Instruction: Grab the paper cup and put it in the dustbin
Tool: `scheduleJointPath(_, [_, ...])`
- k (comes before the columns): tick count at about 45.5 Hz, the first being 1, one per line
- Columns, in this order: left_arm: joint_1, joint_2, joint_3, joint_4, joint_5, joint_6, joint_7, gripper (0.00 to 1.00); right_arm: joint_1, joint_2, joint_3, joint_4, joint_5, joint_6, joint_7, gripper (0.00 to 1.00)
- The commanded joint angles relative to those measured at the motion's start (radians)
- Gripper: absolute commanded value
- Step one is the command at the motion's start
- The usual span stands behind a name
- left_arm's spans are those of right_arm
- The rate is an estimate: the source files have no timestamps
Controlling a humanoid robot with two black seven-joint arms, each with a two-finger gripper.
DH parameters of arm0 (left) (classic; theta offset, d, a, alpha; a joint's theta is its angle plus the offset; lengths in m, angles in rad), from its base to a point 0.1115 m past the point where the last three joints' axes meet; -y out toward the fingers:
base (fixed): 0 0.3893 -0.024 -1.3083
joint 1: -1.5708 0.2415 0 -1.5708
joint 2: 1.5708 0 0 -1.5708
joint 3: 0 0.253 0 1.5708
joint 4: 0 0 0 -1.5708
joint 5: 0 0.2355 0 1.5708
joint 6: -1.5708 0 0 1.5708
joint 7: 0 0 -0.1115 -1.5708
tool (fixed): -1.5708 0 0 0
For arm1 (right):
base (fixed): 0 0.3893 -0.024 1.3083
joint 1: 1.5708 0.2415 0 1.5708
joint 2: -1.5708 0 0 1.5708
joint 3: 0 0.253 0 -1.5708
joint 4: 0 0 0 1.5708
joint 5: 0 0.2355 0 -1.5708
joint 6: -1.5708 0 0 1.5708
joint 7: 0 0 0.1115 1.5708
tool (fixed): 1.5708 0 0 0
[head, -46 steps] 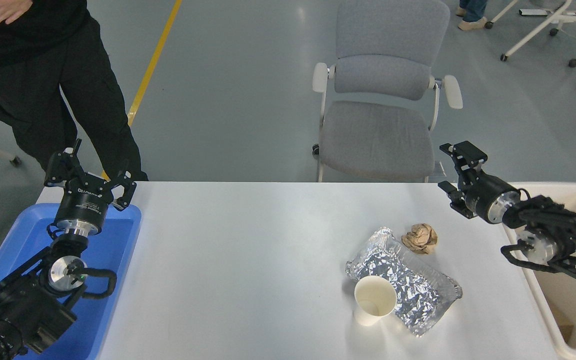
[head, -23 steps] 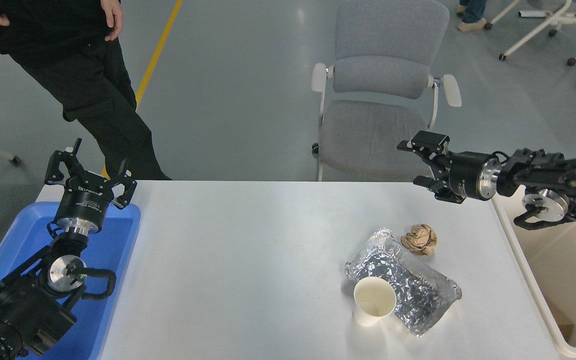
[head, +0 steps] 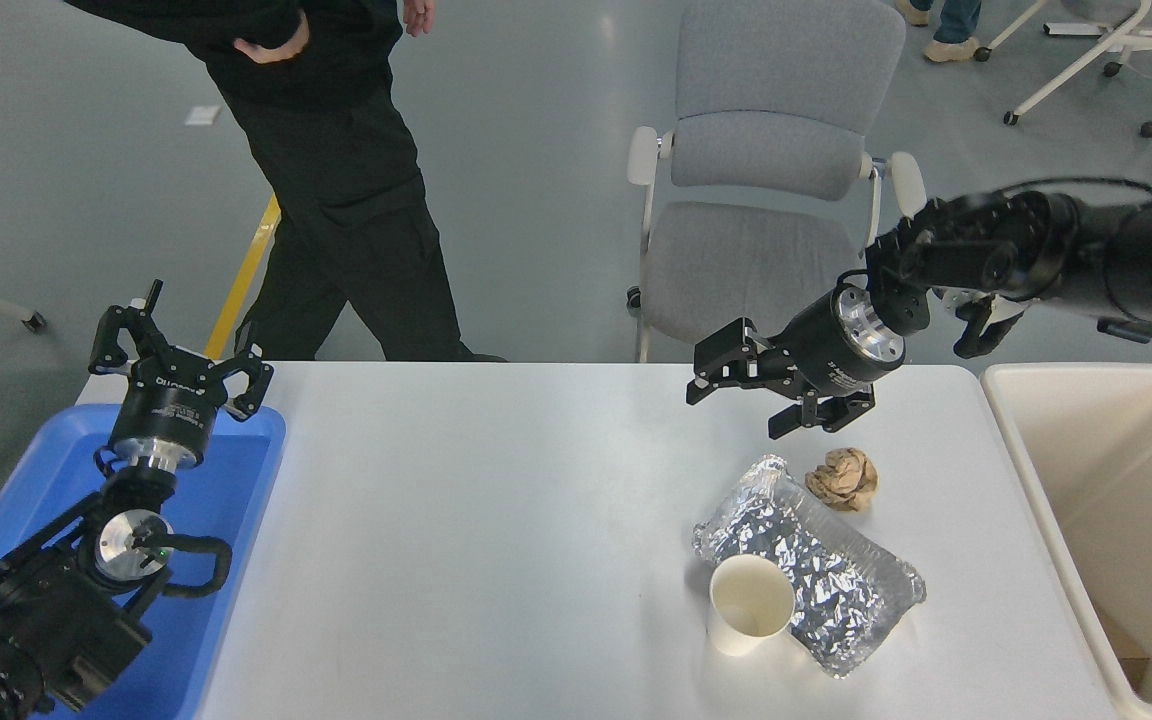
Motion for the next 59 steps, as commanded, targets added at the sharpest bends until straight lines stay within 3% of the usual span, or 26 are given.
scheduleJointPath(1, [0.000,0.000,0.000,0.001,0.000,0.001,0.001,0.99,0.185,0.046,0.020,0.153,-0.010,0.029,-0.227,1.00])
scheduleJointPath(12, [0.000,0.000,0.000,0.001,0.000,0.005,0.001,0.99,0.317,0.029,0.047,0.292,0.001,0.029,-0.239,1.00])
scheduleJointPath(43, [-0.001,0.000,0.000,0.001,0.000,0.002,0.000,0.99,0.509,-0.083,-0.046,0.343,0.038,0.029,-0.271,1.00])
scheduleJointPath(59, [0.000,0.000,0.000,-0.001,0.000,0.005,0.000,0.99,0.336,-0.052,-0.020,0.335,0.027,0.029,-0.270,0.98])
